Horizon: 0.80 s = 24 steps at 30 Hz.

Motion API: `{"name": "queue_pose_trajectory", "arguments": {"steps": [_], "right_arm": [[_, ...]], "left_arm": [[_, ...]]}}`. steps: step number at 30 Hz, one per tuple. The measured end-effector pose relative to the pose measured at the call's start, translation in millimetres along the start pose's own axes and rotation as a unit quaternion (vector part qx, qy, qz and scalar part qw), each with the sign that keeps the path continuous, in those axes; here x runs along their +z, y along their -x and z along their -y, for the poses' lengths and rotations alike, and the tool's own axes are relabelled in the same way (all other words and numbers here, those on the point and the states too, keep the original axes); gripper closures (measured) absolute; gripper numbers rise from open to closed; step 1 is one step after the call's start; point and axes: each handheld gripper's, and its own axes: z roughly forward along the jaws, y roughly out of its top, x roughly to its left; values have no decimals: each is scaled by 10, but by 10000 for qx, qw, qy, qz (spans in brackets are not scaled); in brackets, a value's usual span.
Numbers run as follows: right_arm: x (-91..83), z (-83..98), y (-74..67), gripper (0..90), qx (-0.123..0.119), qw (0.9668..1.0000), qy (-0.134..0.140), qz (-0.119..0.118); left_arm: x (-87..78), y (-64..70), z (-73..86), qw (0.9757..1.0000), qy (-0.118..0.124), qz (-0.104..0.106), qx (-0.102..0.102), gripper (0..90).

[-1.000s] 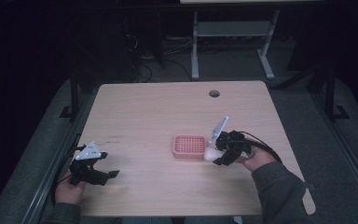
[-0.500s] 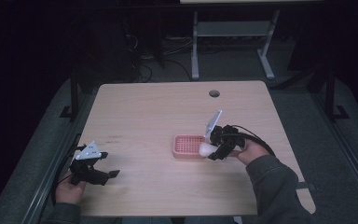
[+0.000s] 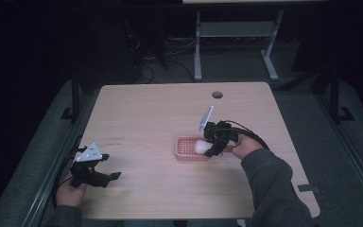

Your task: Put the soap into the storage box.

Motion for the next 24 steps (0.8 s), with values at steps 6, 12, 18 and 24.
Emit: {"name": "queue_pose_trajectory", "arguments": {"steps": [6,12,18,24], "right_arm": [[-4,-61,38,493,-27,9999,93,-50],[24,-121,60,493,-67,10000,13,-56],[31,-211,95,493,-145,9999,6,-61],[53,-273,119,493,-136,9998,105,-58]], "left_arm": [[-6,-3,0,10000,-19,-1,11,149],[-10,-3,-1,10000,-7,-3,16,149],[-10,-5,-1,10000,2,-4,15,149],[-9,-5,-2,10000,-4,0,10,149]]}}
